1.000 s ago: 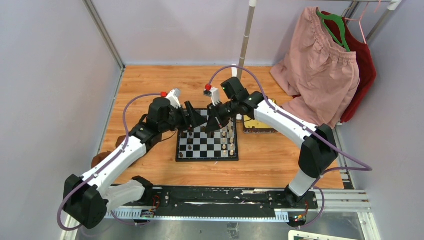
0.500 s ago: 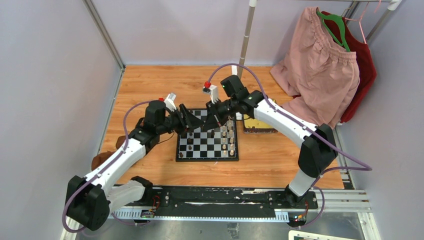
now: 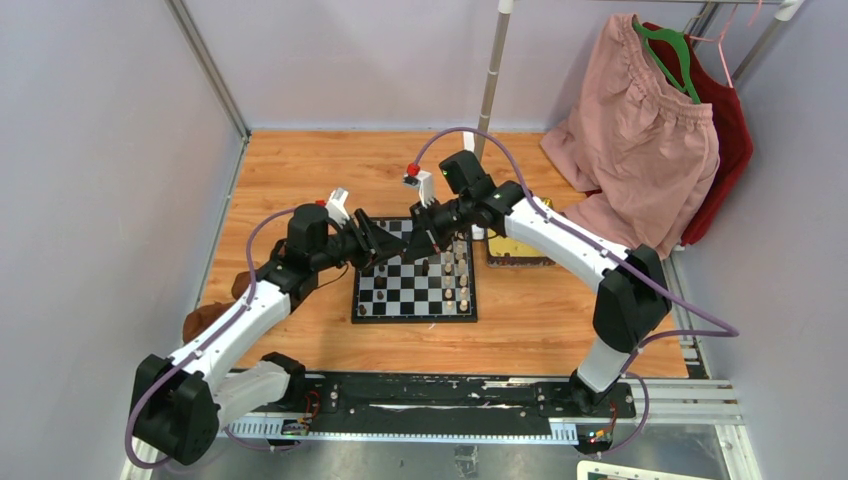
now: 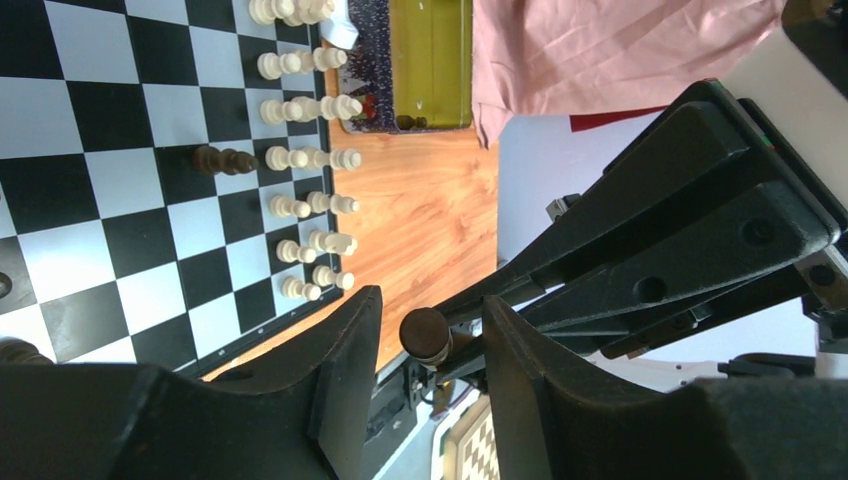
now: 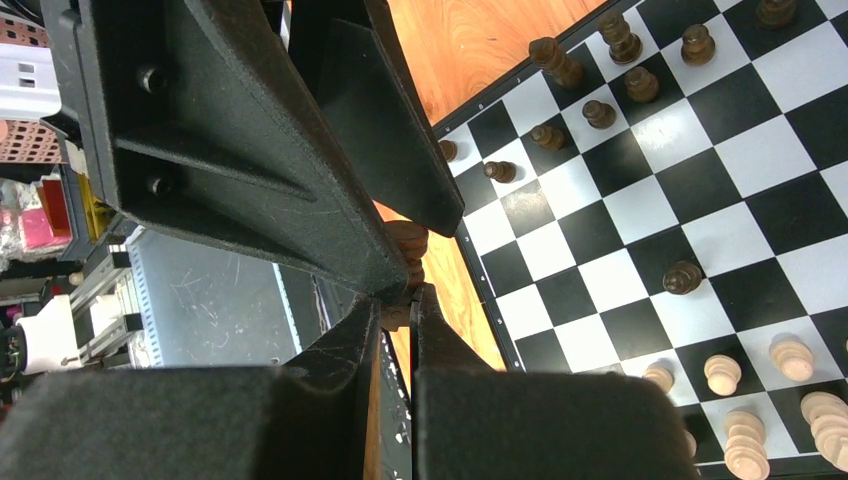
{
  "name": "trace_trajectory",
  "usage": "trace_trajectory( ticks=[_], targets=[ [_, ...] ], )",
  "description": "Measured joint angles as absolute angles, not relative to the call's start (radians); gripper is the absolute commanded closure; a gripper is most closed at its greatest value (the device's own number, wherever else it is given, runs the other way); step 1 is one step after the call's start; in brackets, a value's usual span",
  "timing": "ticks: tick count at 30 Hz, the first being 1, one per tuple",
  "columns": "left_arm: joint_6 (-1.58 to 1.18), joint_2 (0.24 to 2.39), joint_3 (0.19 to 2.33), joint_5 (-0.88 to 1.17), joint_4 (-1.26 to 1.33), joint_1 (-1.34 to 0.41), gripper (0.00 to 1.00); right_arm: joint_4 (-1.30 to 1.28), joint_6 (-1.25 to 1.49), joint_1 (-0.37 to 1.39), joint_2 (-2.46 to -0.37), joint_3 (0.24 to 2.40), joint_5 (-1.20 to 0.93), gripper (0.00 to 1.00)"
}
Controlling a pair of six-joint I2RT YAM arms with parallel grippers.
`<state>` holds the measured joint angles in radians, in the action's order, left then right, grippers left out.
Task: Set up the chess pieces on the board
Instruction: Pick up the chess piece from the storage box.
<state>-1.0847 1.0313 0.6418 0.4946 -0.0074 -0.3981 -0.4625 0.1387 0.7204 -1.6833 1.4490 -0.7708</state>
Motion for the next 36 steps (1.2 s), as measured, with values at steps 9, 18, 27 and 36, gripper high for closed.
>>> trace_trajectory(
  ticks=[9,18,27,36],
  targets=[
    [-1.124,1.011,0.612,0.498,0.036,-0.395,0.67,-0.452,0.141,0.720,-1.694,1.449,-0.788,1.00],
    [-1.142,1.004,0.592,0.497,0.052,-0.393,0.70,-0.439,0.153,0.719,-1.698,1.449,-0.794,1.00],
    [-1.156,0.992,0.583,0.493,0.060,-0.389,0.92,-0.429,0.161,0.717,-1.698,1.449,-0.801,0.94],
    [-1.171,0.983,0.582,0.487,0.060,-0.365,1.00,-0.397,0.164,0.716,-1.697,1.449,-0.791,0.71]
  ],
)
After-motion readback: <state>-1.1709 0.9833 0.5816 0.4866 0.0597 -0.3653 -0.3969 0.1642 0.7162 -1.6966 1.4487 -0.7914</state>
